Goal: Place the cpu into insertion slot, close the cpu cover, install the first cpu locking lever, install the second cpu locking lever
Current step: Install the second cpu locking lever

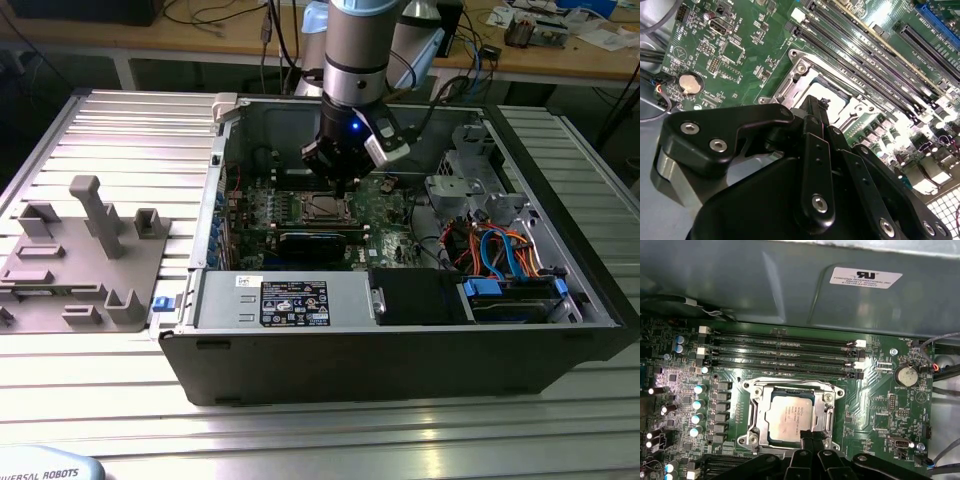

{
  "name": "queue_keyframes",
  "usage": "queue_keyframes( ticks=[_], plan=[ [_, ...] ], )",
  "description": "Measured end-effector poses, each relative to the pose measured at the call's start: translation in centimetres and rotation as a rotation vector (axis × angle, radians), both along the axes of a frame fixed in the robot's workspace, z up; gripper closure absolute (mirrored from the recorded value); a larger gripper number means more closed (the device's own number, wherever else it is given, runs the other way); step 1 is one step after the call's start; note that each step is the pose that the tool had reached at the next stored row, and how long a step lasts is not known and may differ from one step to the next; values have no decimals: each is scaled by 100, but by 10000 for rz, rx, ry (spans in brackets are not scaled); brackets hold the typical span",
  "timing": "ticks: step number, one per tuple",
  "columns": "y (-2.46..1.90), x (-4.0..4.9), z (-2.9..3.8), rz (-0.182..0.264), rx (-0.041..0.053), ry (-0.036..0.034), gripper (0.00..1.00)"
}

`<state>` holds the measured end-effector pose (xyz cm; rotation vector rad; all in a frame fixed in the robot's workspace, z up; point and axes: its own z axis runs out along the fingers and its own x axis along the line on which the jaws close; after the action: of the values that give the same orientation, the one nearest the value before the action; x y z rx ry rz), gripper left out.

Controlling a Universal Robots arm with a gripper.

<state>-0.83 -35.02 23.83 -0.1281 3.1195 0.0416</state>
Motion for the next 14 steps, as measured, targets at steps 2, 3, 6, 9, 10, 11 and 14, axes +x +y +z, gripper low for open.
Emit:
queue_keyframes(
  ticks=[2, 3, 6, 9, 10, 11, 14],
  plan=[
    [-5, 0, 0, 0, 1, 0, 89],
    [-6, 0, 0, -1, 0, 0, 89],
    [-37, 0, 0, 0, 1, 0, 89],
    [-68, 0, 0, 0, 3, 0, 89],
    [-80, 0, 0, -1, 3, 0, 89],
    [-88, 0, 0, 0, 4, 0, 89],
    [-124, 0, 0, 0, 10, -1, 89]
  ],
)
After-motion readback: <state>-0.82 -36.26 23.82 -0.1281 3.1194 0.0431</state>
